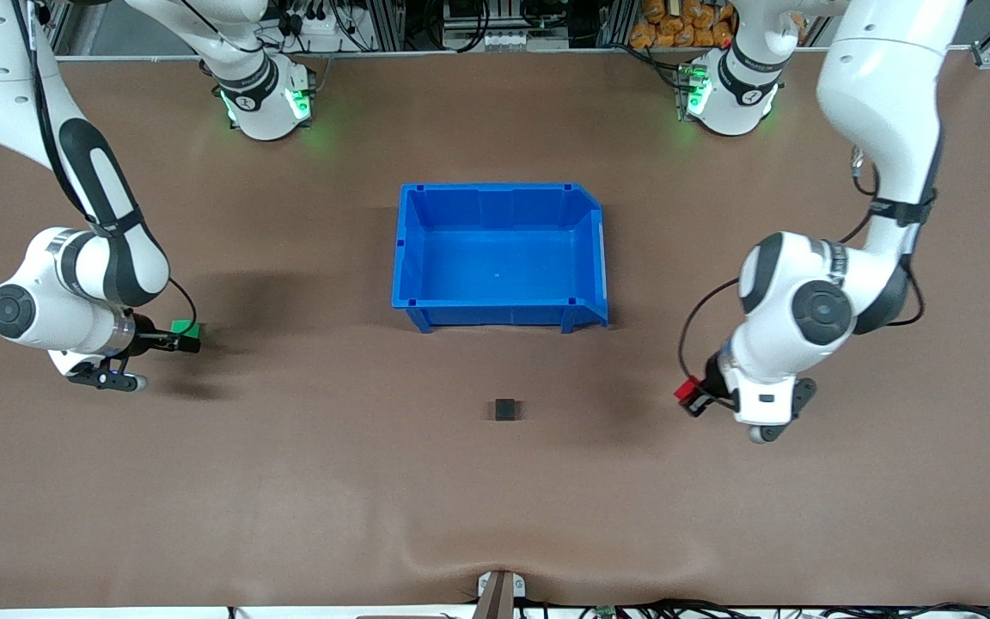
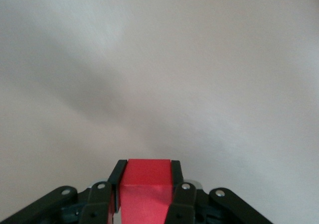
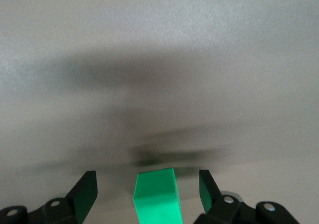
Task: Attach green and red cubes to black cube
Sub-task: 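Carry the red cube with the left gripper beside the black cube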
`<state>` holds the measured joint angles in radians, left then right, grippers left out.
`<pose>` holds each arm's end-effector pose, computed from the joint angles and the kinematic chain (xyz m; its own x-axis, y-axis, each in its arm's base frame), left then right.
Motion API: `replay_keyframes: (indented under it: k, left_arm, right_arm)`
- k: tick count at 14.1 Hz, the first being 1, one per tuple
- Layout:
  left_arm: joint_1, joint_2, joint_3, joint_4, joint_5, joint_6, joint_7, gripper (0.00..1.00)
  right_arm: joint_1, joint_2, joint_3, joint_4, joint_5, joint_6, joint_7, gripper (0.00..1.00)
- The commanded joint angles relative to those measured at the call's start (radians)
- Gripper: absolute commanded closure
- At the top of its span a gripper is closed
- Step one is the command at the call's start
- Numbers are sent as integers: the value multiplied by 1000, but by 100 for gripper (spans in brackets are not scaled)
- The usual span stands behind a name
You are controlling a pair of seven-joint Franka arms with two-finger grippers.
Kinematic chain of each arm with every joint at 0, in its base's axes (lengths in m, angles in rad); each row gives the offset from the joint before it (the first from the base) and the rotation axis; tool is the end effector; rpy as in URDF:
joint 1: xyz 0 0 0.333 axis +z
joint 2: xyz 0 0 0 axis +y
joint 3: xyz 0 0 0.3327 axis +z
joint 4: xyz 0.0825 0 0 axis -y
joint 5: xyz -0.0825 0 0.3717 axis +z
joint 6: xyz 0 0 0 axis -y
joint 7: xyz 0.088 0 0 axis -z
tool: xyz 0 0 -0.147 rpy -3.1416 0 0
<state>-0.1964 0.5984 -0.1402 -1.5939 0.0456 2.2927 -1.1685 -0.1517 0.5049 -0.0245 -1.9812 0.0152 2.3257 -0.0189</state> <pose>0.6735 -0.2196 0.2779 0.6734 0.7393 0.0034 0.7342 -0.6693 0.1141 0.5795 -0.1025 0.1808 0.9735 -0.1636 -0.1595 -0.1658 -0.9862 -0.0004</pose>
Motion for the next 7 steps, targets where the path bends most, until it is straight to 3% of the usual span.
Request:
replay_keyframes:
  k: [1, 3, 6, 7]
  left_arm:
    - [-83, 113, 14, 153, 17, -22, -269, 100]
    - [-118, 136, 16, 187, 16, -21, -434, 100]
    - [-176, 193, 17, 256, 14, -21, -710, 100]
    - [-198, 220, 21, 290, 13, -21, -797, 100]
  right_arm:
    - [-2, 4, 3, -13, -4, 14, -4, 20]
    - [-2, 4, 3, -22, -4, 14, -4, 22]
    - [-2, 4, 3, -27, -4, 14, -4, 39]
    - [0, 6, 3, -27, -4, 14, -4, 39]
